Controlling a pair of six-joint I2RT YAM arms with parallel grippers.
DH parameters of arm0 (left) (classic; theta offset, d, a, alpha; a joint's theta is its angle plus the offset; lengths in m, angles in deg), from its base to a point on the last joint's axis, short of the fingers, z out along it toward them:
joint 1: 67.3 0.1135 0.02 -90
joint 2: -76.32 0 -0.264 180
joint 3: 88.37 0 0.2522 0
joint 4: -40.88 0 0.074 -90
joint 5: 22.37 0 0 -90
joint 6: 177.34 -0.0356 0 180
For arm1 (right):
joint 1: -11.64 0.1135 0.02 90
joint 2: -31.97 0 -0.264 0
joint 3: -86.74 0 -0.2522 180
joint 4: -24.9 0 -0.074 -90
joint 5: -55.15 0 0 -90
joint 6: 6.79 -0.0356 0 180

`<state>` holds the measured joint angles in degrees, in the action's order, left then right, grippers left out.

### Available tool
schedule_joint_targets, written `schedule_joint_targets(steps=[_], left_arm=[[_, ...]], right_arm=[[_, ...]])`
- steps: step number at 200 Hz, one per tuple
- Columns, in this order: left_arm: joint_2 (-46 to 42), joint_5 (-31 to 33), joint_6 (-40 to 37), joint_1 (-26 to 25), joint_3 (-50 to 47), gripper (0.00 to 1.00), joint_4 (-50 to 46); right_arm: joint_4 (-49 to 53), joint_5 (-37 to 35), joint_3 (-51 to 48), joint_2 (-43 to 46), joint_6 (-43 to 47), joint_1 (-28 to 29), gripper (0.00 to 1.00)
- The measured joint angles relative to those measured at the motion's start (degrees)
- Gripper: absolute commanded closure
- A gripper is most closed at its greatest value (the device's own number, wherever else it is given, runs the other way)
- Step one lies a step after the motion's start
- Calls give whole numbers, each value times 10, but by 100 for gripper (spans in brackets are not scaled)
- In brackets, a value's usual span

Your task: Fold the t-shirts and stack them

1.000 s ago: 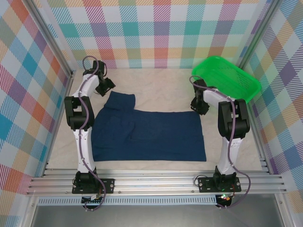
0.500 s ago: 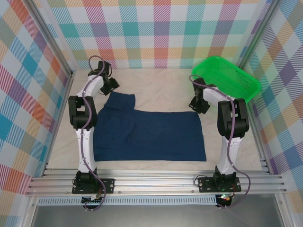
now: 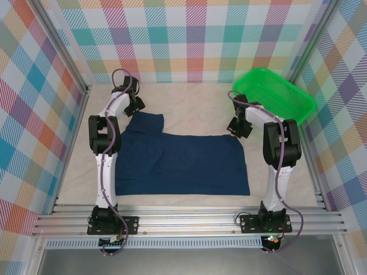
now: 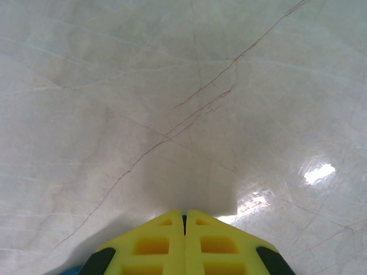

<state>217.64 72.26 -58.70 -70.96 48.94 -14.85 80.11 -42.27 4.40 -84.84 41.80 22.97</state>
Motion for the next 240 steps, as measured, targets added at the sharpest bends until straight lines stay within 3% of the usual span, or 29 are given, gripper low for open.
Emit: schedule_joint_targets(steps=[49, 93, 161, 240], left_arm=[[15, 5, -9, -1, 12, 70, -11], [14, 21, -26, -3, 12, 100, -18], [-14, 29, -28, -30, -2, 100, -33], [-280, 23, -21, -45, -217, 100, -19]], right_arm=[[0, 8, -8, 10, 3, 0, 100], [0, 9, -8, 10, 4, 0, 100], [-4, 27, -7, 17, 26, 0, 100], [-2, 76, -6, 72, 50, 0, 100]])
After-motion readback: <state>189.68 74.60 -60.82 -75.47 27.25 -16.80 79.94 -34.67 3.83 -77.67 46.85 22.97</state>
